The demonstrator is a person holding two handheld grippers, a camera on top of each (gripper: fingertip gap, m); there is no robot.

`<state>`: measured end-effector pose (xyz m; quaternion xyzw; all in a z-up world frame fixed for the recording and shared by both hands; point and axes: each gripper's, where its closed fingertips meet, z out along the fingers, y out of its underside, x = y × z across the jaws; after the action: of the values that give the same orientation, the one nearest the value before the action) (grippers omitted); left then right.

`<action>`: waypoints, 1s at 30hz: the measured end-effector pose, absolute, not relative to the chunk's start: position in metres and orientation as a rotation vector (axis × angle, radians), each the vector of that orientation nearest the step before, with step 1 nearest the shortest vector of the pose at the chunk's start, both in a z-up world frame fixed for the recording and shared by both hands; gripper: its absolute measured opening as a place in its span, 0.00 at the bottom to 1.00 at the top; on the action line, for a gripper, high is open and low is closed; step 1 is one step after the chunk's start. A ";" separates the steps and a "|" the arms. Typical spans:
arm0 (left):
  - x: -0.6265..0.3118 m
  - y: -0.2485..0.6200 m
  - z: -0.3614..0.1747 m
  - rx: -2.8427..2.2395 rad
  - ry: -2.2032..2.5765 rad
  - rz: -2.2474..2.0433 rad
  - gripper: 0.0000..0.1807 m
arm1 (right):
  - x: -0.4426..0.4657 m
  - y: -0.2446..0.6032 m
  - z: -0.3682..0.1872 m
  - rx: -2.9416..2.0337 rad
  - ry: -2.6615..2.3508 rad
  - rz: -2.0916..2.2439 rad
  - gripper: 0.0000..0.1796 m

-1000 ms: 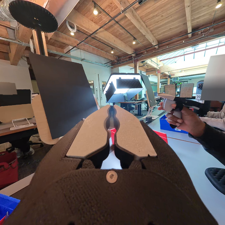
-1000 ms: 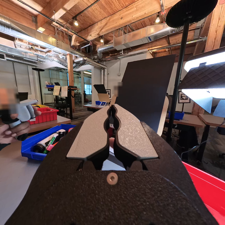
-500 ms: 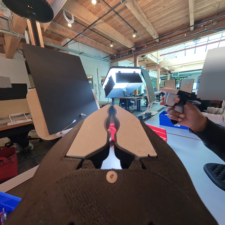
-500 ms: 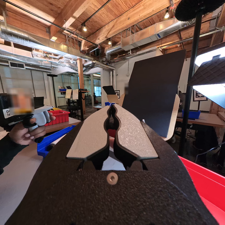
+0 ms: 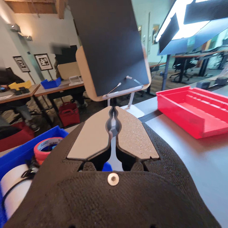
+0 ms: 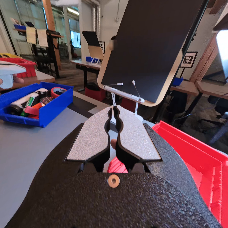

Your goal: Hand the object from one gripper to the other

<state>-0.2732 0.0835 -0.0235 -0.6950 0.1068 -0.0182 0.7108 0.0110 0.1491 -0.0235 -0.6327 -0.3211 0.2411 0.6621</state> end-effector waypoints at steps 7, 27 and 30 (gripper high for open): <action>-0.334 0.092 -0.057 -1.688 0.138 0.192 0.04 | -0.023 0.146 -0.062 -1.502 -0.818 0.557 0.07; -0.451 0.073 -0.172 -2.218 -0.131 0.450 0.18 | -0.059 0.101 -0.157 -1.554 -1.050 0.640 0.15; -0.449 0.078 -0.182 -2.251 -0.116 0.472 0.22 | -0.060 0.099 -0.158 -1.548 -1.071 0.621 0.14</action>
<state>-0.4494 0.0778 -0.1821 -0.8927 -0.0459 0.1874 0.4072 -0.0597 0.0994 -0.1584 -0.6535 -0.4520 0.2622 0.5476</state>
